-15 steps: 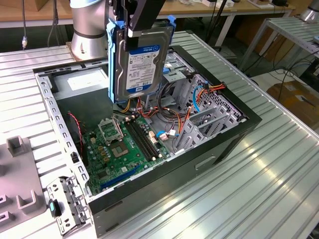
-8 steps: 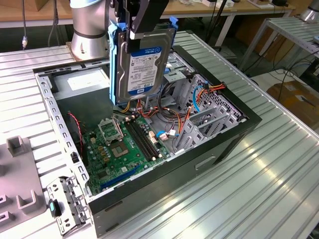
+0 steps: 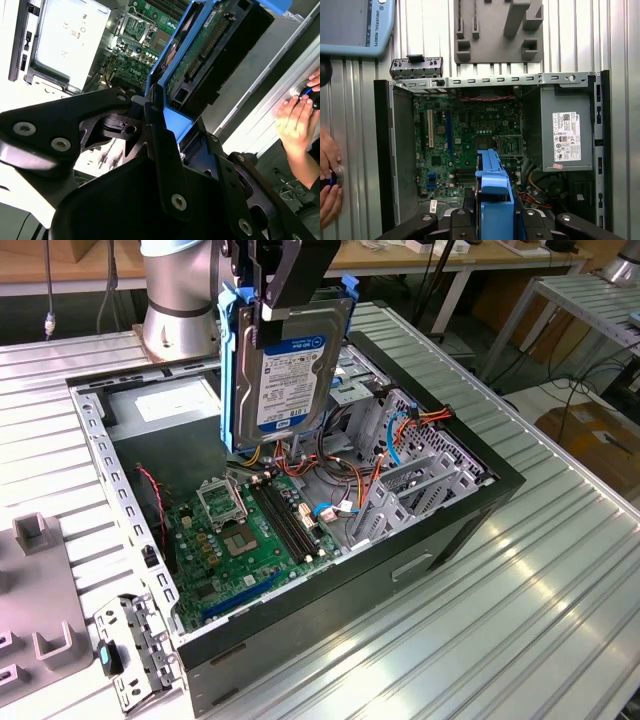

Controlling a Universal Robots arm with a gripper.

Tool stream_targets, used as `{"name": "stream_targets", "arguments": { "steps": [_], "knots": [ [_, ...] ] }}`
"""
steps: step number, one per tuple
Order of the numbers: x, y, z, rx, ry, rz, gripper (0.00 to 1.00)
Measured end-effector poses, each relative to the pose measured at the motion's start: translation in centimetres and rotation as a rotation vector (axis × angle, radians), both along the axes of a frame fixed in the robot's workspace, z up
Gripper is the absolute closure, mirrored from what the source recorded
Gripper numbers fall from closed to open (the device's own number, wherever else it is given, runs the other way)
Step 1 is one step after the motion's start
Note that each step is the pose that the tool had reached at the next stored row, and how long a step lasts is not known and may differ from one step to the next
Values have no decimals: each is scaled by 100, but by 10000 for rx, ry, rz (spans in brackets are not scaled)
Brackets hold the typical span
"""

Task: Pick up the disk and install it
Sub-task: 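Insert the disk into the insertion slot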

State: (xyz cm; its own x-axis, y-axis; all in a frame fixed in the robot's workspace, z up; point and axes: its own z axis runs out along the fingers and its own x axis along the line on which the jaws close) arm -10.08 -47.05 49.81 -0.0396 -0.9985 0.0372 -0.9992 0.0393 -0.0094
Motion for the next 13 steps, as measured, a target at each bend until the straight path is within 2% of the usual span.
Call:
{"name": "stream_targets", "arguments": {
  "steps": [8,13],
  "knots": [
    [0,-14,0,-1,0,1,64],
    [0,-130,0,-1,0,0,64]
  ]
}}
